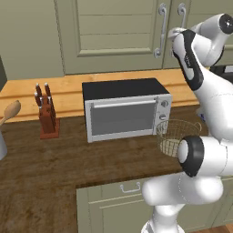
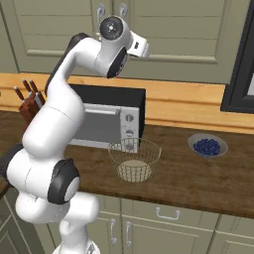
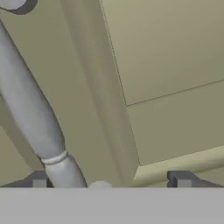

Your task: Open the cabinet, pick up the bread from the cabinet and place it in the basket. Then move the basket to the dining counter.

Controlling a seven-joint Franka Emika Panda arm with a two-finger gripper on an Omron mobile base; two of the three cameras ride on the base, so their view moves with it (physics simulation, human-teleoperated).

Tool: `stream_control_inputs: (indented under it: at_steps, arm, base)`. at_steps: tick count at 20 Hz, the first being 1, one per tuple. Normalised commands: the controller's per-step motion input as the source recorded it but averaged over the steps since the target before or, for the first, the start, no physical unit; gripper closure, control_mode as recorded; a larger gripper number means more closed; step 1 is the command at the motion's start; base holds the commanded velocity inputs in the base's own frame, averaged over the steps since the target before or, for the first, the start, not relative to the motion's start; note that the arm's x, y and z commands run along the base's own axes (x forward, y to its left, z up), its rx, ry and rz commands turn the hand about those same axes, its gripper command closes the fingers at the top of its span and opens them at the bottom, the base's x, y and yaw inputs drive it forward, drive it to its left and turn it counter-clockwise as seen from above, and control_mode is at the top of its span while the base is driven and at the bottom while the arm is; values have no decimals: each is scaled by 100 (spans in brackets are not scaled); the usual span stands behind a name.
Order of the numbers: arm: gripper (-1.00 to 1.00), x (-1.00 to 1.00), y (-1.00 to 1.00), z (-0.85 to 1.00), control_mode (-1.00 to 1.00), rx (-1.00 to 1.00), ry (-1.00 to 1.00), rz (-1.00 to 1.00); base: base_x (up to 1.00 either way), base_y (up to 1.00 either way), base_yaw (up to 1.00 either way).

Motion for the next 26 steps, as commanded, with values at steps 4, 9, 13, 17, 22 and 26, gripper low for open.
stream_control_inputs:
  at_steps: [4, 9, 13, 17, 22, 26]
  arm:
    - [-100, 90, 0, -2, -100, 0, 0, 0]
    - [100, 78, 0, -1, -100, 0, 0, 0]
    - [100, 32, -1, -3, -100, -1, -2, 0]
    - [100, 1, -11, 0, -100, 0, 0, -1]
    - [100, -59, -9, 16, -100, 0, 0, -5]
    - [100, -97, -26, 24, -100, 1, 0, -2]
  base:
    - [0, 0, 0]
    - [0, 0, 0]
    - [0, 0, 0]
    - [0, 0, 0]
    - [0, 0, 0]
    - [0, 0, 0]
